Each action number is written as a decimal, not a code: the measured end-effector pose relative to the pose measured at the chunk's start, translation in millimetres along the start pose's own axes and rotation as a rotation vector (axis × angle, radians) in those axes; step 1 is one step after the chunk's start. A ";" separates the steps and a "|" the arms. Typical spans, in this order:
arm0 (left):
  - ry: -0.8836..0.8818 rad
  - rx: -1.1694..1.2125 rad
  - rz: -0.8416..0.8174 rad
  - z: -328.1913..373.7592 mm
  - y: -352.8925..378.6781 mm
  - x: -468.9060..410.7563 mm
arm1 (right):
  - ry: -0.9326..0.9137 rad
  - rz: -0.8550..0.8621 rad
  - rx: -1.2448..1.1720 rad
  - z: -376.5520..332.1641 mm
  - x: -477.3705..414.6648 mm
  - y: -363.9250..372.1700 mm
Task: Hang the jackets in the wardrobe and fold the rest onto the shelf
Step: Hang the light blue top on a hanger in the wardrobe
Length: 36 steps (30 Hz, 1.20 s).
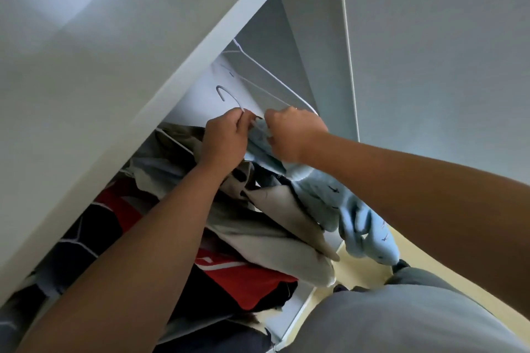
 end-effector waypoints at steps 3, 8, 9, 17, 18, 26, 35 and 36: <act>-0.091 -0.024 0.079 -7.6 -4.6 -15.4 | 0.016 -0.002 -0.107 -0.6 -16.7 3.3; -0.254 -0.037 0.213 -30.2 -17.7 -36.4 | 0.013 -0.157 -0.248 0.7 -25.4 5.2; -0.274 -0.030 0.233 -33.7 -20.7 -37.8 | 0.000 -0.196 -0.218 -0.1 -24.3 5.2; -0.285 -0.052 0.386 -41.2 -43.1 -49.9 | -0.089 -0.314 -0.065 -13.8 -17.3 12.2; -0.272 -0.052 0.388 -40.2 -44.2 -50.6 | -0.101 -0.322 -0.066 -14.0 -18.5 12.8; -0.343 -0.115 0.416 -44.1 -57.3 -54.1 | -0.167 -0.290 -0.090 -14.6 -26.3 13.4; -0.500 -0.131 0.392 -59.6 -64.8 -59.1 | -0.200 -0.212 -0.067 -26.8 -39.1 10.5; -0.534 -0.145 0.365 -63.1 -63.2 -59.6 | -0.199 -0.215 -0.064 -26.9 -40.7 12.2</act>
Point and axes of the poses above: each hand's wrist, its own x-axis away from the middle knuckle, its own y-axis out of the palm, z = x × y, the point moved 4 cm from there along -x, towards the middle knuckle, and after that the axes turned 11 degrees about -z, right-handed, at the moved point
